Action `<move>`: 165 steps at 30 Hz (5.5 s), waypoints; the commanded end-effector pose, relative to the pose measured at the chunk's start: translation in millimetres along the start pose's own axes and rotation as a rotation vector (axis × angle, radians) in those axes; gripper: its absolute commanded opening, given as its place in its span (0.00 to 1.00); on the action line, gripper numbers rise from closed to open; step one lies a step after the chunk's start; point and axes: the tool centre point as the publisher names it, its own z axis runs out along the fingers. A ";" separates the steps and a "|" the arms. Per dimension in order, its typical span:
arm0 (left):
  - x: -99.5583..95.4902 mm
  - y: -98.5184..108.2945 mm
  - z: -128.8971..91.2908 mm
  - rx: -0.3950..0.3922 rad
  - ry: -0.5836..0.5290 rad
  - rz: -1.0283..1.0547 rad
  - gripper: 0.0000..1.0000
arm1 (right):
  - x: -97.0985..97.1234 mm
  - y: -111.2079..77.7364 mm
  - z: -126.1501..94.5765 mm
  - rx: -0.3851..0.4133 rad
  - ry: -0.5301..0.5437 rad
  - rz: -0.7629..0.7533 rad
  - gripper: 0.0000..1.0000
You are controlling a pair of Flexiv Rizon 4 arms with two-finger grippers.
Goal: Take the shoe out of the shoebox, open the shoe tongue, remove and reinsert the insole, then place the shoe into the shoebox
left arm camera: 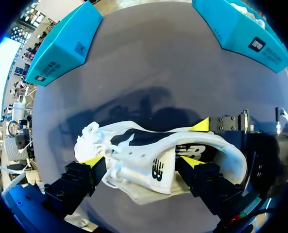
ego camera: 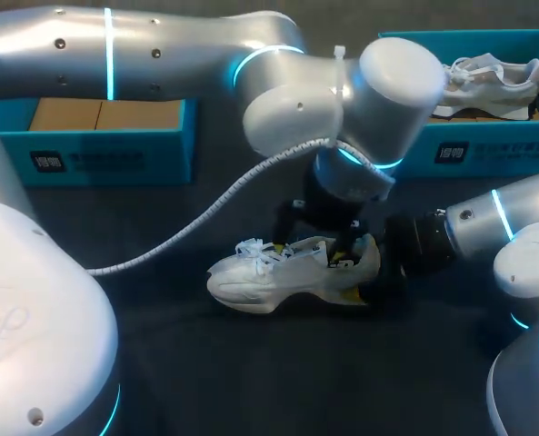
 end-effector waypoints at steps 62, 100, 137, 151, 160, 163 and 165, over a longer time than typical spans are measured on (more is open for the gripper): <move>-83.5 0.0 -57.9 -0.020 0.126 0.150 0.00 | -1.0 0.6 1.2 0.005 0.000 0.001 0.00; -149.5 -5.7 46.7 0.037 -0.061 0.247 0.05 | -1.0 0.6 1.2 0.005 0.000 0.001 0.00; -153.4 -36.7 0.3 0.122 0.164 0.447 1.00 | -1.0 0.6 1.2 0.005 0.000 0.001 0.00; -145.0 -53.0 -32.7 0.016 0.309 0.940 1.00 | -1.0 0.6 1.2 0.005 0.000 0.001 0.00; -138.3 -46.9 -46.6 0.045 0.353 1.294 1.00 | -1.0 0.6 1.2 0.005 0.000 0.001 0.00; -135.7 -46.4 -55.5 0.068 0.380 1.362 1.00 | -1.0 0.6 1.2 0.005 0.000 0.001 0.00; -132.2 -45.6 -59.4 0.099 0.373 1.387 1.00 | -1.0 0.6 1.2 0.005 0.000 0.001 0.00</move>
